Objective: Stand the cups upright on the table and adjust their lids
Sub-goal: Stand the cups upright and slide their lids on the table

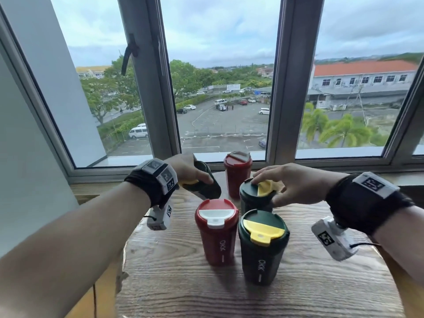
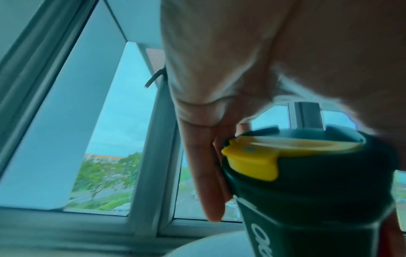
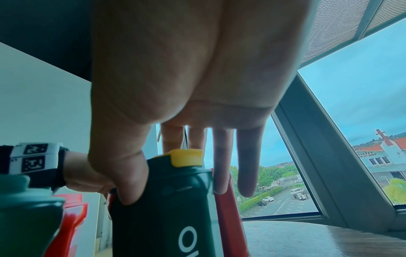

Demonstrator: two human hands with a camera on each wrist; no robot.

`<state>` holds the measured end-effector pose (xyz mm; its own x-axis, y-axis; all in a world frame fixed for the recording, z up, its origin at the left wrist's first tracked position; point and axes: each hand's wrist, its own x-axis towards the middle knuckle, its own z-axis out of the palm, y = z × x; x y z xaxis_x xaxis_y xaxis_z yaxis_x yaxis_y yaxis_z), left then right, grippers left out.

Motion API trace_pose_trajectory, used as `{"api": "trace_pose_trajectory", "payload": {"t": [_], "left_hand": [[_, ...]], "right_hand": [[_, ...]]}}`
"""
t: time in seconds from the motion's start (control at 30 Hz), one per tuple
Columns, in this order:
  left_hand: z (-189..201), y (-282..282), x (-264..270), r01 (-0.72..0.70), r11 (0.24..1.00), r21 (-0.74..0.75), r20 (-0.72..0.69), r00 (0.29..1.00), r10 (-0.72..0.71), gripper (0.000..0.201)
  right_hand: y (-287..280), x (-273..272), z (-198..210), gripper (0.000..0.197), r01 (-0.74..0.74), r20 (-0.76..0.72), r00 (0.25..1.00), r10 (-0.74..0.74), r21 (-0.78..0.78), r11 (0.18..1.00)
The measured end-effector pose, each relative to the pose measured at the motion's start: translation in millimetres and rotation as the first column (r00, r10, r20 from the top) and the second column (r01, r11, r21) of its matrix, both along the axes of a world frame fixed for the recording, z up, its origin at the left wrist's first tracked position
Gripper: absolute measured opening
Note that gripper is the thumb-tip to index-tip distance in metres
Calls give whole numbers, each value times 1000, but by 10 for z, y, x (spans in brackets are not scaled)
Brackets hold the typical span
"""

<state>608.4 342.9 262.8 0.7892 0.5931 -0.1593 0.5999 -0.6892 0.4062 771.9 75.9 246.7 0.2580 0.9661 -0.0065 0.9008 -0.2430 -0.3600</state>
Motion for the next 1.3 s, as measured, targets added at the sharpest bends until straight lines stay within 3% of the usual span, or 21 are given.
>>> {"api": "trace_pose_trajectory", "payload": {"t": [0.2, 0.53, 0.73, 0.83, 0.93, 1.03, 1.17, 1.3], "left_hand": [[127, -238, 104, 176, 981, 76, -73, 983, -170, 71], [32, -416, 275, 252, 966, 64, -156, 958, -240, 62], [10, -396, 203, 303, 953, -9, -105, 947, -302, 38], [9, -328, 145, 288, 957, -19, -115, 951, -289, 59], [45, -241, 88, 241, 971, -8, -107, 965, -240, 70], [56, -164, 13, 136, 987, -84, -15, 990, -137, 57], [13, -164, -28, 63, 964, -259, 75, 996, -45, 36], [-5, -227, -24, 21, 944, -328, 168, 985, 36, 26]], "right_hand": [[9, 12, -20, 64, -14, -31, 999, 14, 14, 1000], [-20, -24, -62, 64, 5, -41, 999, -3, 55, 998], [-43, -103, -53, 65, 7, -29, 1000, -5, 59, 998], [-70, -161, 46, 66, 43, -65, 997, -39, 52, 998], [-69, -134, 187, 53, 174, -116, 980, -163, 85, 981], [-10, -105, 243, 36, 316, -114, 942, -315, -9, 949], [76, -190, 202, 26, 423, -345, 833, -432, -107, 900], [155, -233, 173, 19, 495, -435, 754, -492, -116, 861]]}}
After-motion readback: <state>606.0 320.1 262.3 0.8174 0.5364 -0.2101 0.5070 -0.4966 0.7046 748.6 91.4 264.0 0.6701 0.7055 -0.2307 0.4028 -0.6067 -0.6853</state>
